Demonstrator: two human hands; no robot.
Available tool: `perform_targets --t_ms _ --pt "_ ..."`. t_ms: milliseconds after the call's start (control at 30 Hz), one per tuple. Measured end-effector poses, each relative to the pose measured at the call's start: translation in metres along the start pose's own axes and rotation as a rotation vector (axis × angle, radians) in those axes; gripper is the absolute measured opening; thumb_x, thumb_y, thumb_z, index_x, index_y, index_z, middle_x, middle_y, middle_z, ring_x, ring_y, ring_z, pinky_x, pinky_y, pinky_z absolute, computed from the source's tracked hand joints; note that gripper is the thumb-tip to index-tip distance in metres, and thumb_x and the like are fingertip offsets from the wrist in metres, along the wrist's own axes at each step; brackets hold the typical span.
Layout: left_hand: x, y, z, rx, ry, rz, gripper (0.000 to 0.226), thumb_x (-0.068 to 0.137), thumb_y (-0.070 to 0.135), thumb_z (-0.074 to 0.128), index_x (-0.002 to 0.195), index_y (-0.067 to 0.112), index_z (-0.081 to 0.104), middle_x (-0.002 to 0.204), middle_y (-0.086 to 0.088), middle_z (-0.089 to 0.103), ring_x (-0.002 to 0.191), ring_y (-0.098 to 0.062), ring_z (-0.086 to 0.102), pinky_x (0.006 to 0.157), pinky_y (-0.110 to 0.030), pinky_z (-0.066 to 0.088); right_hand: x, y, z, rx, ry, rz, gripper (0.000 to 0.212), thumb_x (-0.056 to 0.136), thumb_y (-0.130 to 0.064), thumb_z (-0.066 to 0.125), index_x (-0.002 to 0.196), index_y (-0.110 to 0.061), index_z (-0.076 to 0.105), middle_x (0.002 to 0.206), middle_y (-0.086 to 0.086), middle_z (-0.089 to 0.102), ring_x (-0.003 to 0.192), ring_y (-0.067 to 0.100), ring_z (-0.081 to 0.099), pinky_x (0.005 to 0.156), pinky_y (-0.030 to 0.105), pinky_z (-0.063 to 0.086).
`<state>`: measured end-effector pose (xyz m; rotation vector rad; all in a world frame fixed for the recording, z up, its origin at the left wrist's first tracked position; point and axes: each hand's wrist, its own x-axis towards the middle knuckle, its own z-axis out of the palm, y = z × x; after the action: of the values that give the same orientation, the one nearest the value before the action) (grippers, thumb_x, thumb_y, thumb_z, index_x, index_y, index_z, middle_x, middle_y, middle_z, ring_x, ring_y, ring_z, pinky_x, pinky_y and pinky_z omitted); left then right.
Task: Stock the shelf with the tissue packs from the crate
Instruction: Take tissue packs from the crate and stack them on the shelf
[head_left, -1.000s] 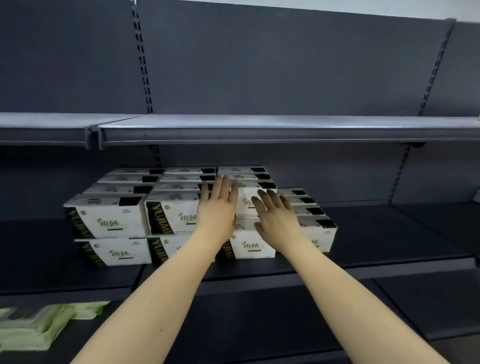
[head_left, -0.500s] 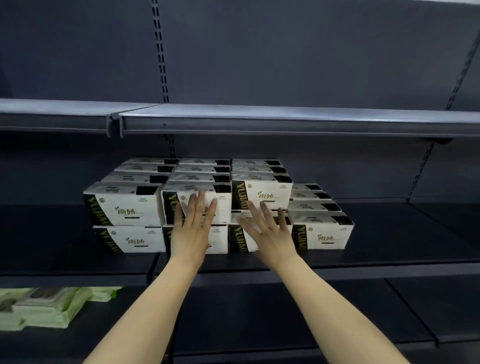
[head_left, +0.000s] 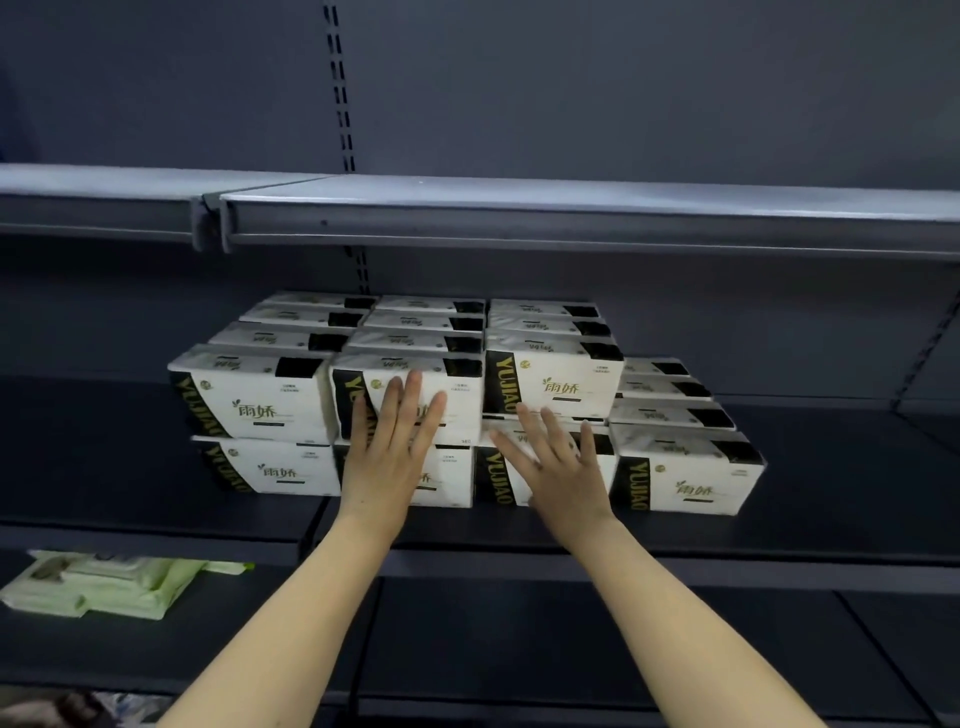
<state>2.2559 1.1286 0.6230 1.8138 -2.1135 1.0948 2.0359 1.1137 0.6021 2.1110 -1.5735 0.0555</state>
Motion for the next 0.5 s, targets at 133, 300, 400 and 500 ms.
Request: perform_targets --t_ms 133,300,400,500 --pt "-0.001 0.002 -0.003 -0.004 -0.012 -0.011 0.146 0.056 0.036 0.088 0.145 0.009 -0.025 0.151 -0.021 -0.027 0.142 -0.035 0.003 0.112 -0.052 0.020 -0.001 -0.002 -0.003 0.052 -0.031 0.015 0.145 0.037 -0.024 0.091 0.146 -0.029 -0.004 0.153 0.008 0.012 0.138 0.030 0.019 0.103 0.062 0.028" --pt "0.000 0.000 -0.006 -0.053 0.036 -0.016 0.145 0.050 0.030 0.090 0.148 0.010 -0.016 0.155 -0.021 -0.012 0.140 -0.034 0.012 0.109 -0.052 0.027 -0.003 -0.003 -0.014 0.037 -0.104 -0.045 0.113 0.087 -0.017 0.058 0.127 -0.031 -0.047 0.141 0.007 -0.043 0.142 0.031 -0.020 0.109 0.062 -0.002" --pt "-0.001 -0.003 -0.010 -0.070 0.050 0.004 0.147 0.046 0.038 0.091 0.148 0.011 -0.011 0.154 -0.019 0.001 0.139 -0.033 0.015 0.108 -0.051 0.030 -0.003 -0.005 -0.019 0.042 -0.145 -0.004 0.111 0.090 -0.023 0.057 0.127 -0.030 -0.048 0.137 0.006 -0.048 0.139 0.031 -0.028 0.109 0.060 -0.005" --pt "-0.002 -0.009 -0.012 -0.098 0.086 0.023 0.139 0.047 0.042 0.091 0.148 0.012 0.000 0.153 -0.017 0.005 0.138 -0.031 0.016 0.108 -0.049 0.030 -0.005 -0.011 -0.026 0.030 -0.161 0.026 0.107 0.093 -0.031 0.054 0.126 -0.029 -0.048 0.134 0.007 -0.051 0.131 0.029 -0.037 0.110 0.058 -0.009"
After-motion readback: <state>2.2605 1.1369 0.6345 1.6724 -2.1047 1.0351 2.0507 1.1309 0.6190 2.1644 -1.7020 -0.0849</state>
